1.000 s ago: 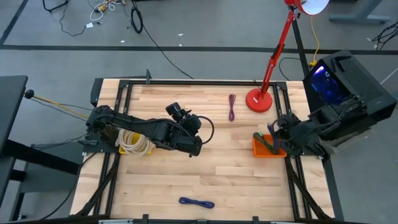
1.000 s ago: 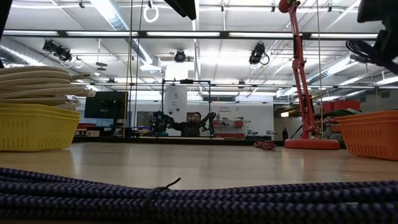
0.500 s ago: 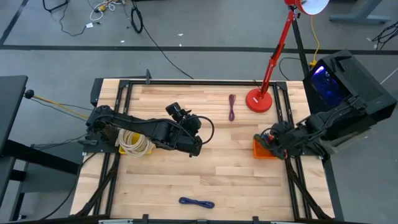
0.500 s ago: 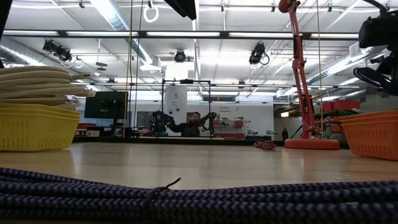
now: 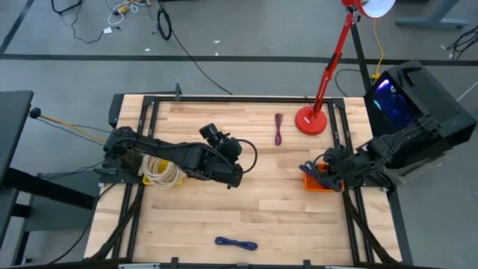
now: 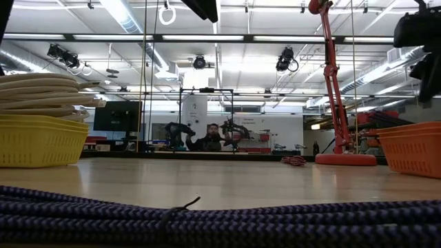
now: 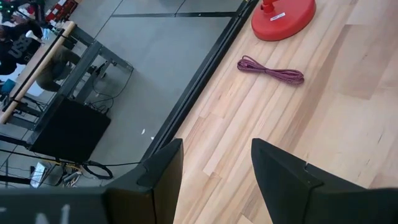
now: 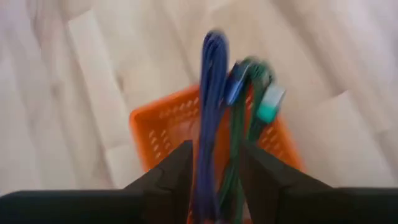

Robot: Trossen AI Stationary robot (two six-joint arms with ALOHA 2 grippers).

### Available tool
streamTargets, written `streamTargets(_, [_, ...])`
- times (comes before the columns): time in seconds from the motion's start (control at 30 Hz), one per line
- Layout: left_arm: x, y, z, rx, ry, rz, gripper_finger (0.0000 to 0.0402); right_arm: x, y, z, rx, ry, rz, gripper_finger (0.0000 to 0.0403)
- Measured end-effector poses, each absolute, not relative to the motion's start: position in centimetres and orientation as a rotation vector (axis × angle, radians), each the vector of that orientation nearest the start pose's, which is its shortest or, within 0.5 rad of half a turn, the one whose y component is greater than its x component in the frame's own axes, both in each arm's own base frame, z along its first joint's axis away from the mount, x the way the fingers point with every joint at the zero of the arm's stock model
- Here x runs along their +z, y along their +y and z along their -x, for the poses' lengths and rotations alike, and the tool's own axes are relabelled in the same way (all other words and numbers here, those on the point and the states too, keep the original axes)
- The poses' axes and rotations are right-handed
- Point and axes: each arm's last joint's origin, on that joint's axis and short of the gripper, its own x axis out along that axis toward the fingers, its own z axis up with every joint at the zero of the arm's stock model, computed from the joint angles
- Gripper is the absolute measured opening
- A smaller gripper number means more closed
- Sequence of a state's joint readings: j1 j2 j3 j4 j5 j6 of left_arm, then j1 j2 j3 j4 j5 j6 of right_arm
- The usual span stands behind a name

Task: Pick & Place USB Port
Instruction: Put the red charger cable into the orange basket

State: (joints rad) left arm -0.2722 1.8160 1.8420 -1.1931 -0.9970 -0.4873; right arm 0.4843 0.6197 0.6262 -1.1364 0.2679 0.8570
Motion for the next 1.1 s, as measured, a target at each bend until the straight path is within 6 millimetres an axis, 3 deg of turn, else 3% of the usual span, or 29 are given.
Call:
streamTargets(0.3, [34.9, -6.8, -35.6, 0.849, 0.757, -0.27, 0.0195, 25.2, 3.6, -10.8, -0.366, 0.609, -0.219, 0.013])
streamTargets(0.5, [34.9, -6.3, -35.7, 0.856, 0.764, -0.261, 0.0195, 26.3, 2.8, -12.9, -0.43, 0.472, -0.146, 0.013])
streamTargets(0.7, [34.9, -6.5, -35.6, 0.851, 0.762, -0.259, 0.0195, 26.6, 0.1, -14.5, -0.584, 0.435, -0.138, 0.013])
streamTargets(0.93, [34.9, -6.5, -35.7, 0.832, 0.774, -0.244, 0.0195, 27.1, -3.3, -16.9, -0.544, 0.367, -0.184, 0.013])
streamTargets(1.1, [34.9, -6.5, -35.7, 0.831, 0.774, -0.243, 0.0195, 25.7, -6.0, -18.8, -0.562, 0.417, -0.188, 0.013])
